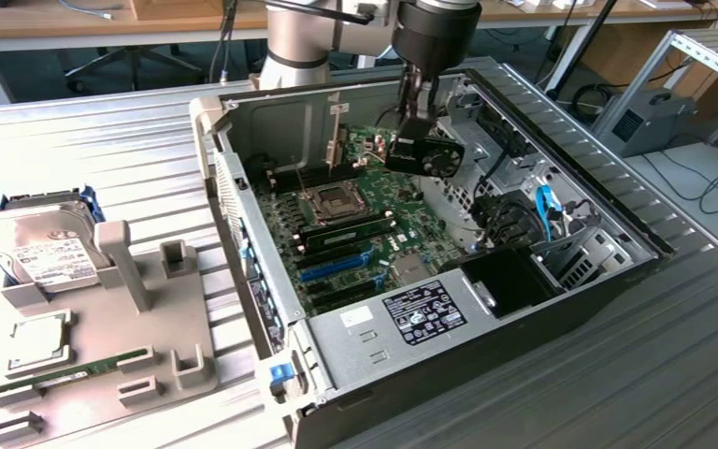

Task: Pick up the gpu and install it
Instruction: 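Insert the gpu into the slot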

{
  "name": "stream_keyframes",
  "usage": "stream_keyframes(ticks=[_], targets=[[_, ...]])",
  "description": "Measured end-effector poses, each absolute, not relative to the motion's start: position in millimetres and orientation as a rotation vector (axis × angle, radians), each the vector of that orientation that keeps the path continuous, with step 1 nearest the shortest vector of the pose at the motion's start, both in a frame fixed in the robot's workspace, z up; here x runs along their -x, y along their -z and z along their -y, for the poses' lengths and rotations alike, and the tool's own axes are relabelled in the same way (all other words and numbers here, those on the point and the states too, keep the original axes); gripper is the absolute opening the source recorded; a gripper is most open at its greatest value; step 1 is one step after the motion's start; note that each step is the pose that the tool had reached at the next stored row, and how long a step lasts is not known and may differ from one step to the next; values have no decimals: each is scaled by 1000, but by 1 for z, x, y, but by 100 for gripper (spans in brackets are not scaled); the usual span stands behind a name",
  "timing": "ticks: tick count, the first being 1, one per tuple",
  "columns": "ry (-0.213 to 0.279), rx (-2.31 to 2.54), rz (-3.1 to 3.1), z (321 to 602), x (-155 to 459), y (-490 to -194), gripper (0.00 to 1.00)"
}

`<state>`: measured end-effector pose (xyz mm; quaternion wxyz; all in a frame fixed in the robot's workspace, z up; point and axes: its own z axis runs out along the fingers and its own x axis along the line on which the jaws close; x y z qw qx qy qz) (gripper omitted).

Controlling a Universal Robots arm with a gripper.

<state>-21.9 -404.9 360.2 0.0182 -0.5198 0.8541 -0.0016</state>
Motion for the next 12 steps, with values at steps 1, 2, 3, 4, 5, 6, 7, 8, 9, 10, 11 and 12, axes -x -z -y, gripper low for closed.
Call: stream_keyframes(ticks=[1, 2, 3, 4, 5, 6, 7, 8, 9, 10, 11, 12], targets=[[5, 1620, -2649, 405, 22, -360, 26], [5, 1626, -2645, 405, 22, -360, 26], [4, 1632, -2642, 405, 22, -360, 26], [4, 1641, -2636, 405, 22, -360, 26], [4, 1646, -2633, 405, 22, -360, 26], [4, 1652, -2629, 405, 22, -360, 26], [4, 1658, -2625, 405, 22, -360, 26], [4, 1663, -2622, 405, 22, -360, 26], [4, 1671, -2618, 405, 22, -360, 26], [3, 1681, -2611, 405, 22, -360, 26], [3, 1690, -2605, 405, 22, -360, 26], [3, 1698, -2599, 405, 22, -360, 26]])
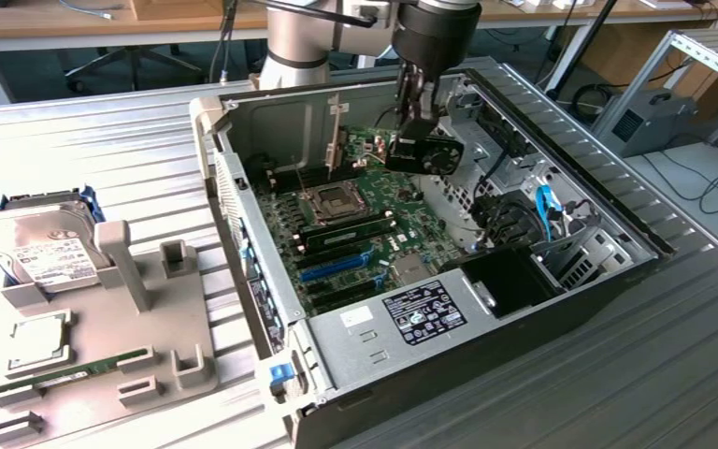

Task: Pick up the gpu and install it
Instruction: 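Insert the gpu into the slot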

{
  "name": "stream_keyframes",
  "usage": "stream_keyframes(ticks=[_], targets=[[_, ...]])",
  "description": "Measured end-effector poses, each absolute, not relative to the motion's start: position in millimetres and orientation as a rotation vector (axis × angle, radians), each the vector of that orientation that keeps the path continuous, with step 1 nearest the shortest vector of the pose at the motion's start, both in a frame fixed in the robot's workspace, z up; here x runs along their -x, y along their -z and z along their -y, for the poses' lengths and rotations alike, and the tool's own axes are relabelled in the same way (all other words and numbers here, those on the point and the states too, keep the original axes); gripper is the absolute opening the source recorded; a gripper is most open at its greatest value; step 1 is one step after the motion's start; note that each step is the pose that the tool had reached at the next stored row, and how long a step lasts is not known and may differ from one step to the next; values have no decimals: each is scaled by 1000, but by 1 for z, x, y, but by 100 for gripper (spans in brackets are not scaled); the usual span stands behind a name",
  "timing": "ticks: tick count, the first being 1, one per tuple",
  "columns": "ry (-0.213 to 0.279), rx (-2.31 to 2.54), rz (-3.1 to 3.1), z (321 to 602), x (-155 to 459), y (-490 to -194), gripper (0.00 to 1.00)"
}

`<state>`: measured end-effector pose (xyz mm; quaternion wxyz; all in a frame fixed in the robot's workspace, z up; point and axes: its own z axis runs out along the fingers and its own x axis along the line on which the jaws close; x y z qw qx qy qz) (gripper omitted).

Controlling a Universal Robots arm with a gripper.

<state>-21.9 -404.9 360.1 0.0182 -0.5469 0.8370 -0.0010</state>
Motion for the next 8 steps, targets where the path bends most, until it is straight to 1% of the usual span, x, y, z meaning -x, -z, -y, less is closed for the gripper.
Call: stream_keyframes(ticks=[8], targets=[[2, 1750, -2565, 405, 22, -360, 26]])
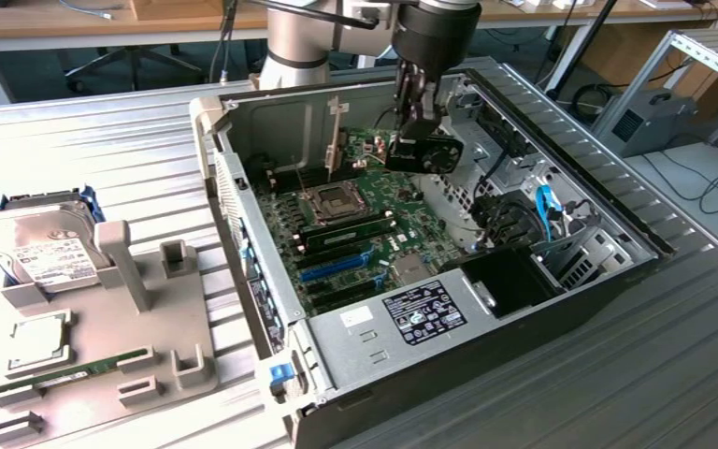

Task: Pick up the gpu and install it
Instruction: 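Insert the gpu into the slot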

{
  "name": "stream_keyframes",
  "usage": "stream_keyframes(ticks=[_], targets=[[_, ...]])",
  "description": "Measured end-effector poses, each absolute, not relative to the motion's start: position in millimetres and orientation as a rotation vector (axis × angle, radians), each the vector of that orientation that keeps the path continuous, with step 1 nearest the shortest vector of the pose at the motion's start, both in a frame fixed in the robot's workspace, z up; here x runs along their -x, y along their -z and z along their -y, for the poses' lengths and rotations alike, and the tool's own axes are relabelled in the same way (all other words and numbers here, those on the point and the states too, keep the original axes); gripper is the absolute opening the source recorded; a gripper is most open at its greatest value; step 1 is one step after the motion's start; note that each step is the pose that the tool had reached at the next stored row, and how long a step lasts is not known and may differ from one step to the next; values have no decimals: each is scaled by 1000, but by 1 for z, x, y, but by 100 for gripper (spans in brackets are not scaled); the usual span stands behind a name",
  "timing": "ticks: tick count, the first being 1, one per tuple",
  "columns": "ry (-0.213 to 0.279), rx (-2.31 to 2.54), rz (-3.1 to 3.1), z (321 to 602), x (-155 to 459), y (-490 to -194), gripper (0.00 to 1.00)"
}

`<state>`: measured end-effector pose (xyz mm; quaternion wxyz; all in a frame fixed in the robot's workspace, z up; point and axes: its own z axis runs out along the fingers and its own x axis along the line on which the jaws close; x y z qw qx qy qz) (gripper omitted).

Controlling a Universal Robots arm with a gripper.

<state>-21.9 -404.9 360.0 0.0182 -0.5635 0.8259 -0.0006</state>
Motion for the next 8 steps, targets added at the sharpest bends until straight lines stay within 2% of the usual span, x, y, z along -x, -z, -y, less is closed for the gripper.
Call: stream_keyframes(ticks=[8], targets=[[1, 1801, -2530, 405, 22, -360, 26]])
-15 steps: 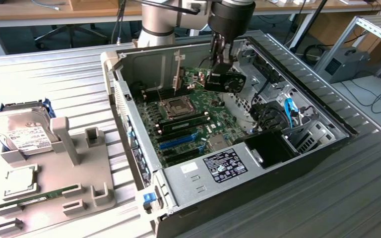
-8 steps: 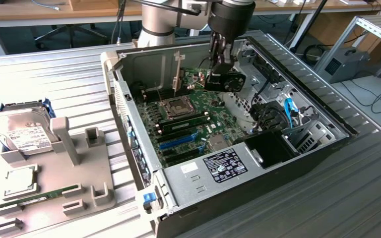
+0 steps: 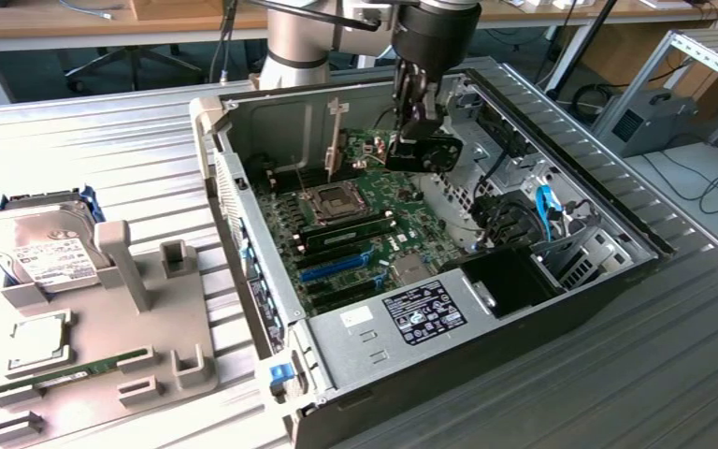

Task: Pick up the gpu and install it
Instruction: 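Insert the gpu into the slot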

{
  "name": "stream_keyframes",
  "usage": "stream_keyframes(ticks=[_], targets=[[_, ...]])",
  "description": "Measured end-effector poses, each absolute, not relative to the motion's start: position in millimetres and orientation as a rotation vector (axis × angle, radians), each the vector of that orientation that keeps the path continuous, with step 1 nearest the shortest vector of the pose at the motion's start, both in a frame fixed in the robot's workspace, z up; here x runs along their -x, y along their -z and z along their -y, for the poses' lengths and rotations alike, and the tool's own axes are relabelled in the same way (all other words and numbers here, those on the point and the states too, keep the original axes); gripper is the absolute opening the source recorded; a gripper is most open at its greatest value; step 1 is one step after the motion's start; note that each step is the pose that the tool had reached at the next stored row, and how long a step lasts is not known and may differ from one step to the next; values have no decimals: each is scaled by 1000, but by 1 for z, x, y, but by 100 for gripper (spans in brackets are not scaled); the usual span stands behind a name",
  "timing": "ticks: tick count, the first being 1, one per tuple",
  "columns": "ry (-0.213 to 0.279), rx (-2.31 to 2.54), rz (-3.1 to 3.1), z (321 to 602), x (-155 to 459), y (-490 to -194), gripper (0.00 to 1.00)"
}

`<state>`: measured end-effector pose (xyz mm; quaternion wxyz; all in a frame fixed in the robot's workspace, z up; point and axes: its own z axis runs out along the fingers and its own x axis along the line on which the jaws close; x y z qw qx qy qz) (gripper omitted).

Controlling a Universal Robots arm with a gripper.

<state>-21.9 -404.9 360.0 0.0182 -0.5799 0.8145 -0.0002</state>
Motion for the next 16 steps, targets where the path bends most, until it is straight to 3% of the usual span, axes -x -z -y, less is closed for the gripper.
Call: stream_keyframes(ticks=[16], targets=[[-2, 1905, -2452, 405, 22, -360, 26]])
